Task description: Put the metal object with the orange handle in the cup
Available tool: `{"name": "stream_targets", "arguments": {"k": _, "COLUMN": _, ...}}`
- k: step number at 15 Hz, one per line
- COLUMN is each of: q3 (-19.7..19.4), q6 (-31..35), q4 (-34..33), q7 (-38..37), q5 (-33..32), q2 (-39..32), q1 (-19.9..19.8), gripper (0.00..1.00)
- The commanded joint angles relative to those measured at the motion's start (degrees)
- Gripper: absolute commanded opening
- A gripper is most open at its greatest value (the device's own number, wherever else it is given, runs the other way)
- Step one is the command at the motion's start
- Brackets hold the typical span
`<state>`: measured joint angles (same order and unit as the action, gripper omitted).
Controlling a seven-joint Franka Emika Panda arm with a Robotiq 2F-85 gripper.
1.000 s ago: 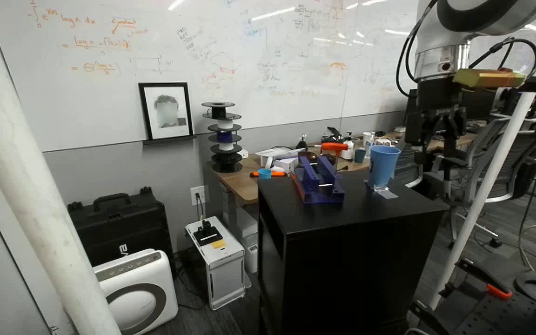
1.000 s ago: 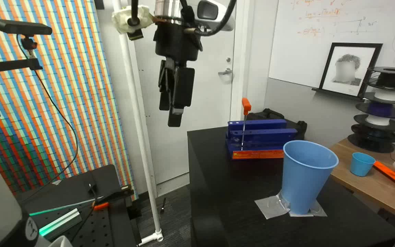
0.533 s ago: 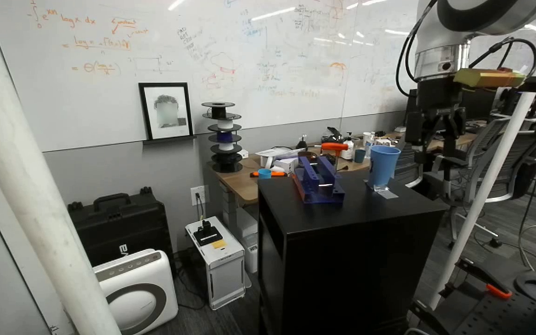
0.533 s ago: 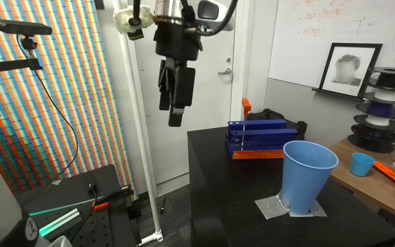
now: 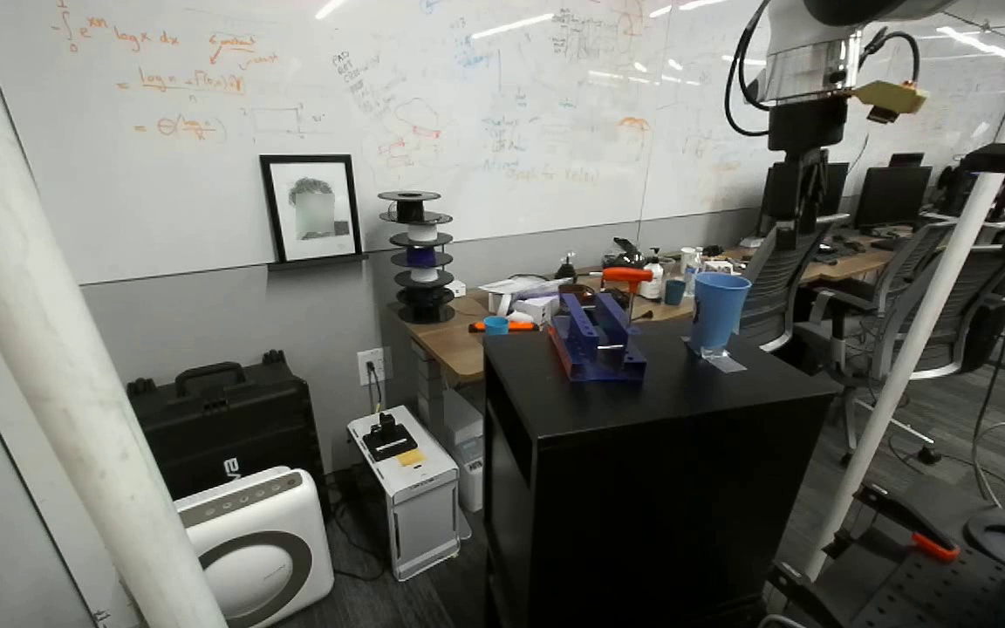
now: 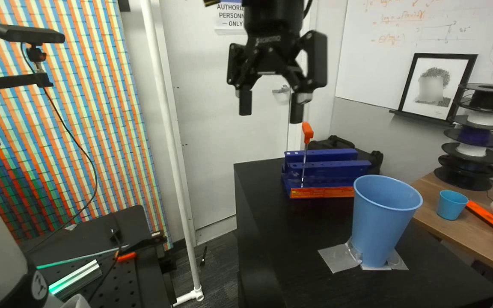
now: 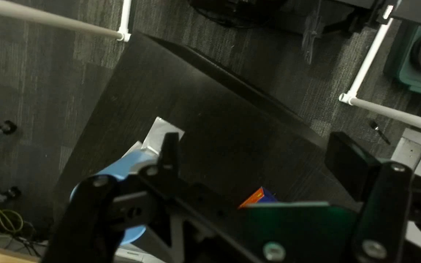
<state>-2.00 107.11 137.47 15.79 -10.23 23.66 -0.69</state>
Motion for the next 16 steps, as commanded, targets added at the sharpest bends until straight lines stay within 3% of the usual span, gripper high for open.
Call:
{"name": "stream_targets", "arguments": {"k": 1, "q3": -3.29, "q6": 0.86, "q4": -11.02, "q7": 12.76, "q5": -2.91, "q2": -10.46, "q1": 0.81, "gripper": 1.00}}
{"name": "stream_targets", "arguments": {"k": 5, "q3": -3.08, "q6": 3.82, "q4": -19.02, "q7": 24.49, "q5": -1.97, "q2": -20.99, "q1": 1.20, "gripper": 1.00}}
{"name": "stream_targets", "arguments": {"k": 10, "q3": 1.93, "q6": 3.38, "q4": -29.00, "q7": 33.85, "q5": -2.08, "q2": -33.15, "q1": 2.14, "gripper": 1.00}}
{"name": "stream_targets", "arguments": {"k": 16, "q3": 6.28, "q6": 3.03, "q4": -32.22, "q7": 38.97, "q5": -7.86, "q2": -37.29, "q1": 3.65, "gripper": 1.00}}
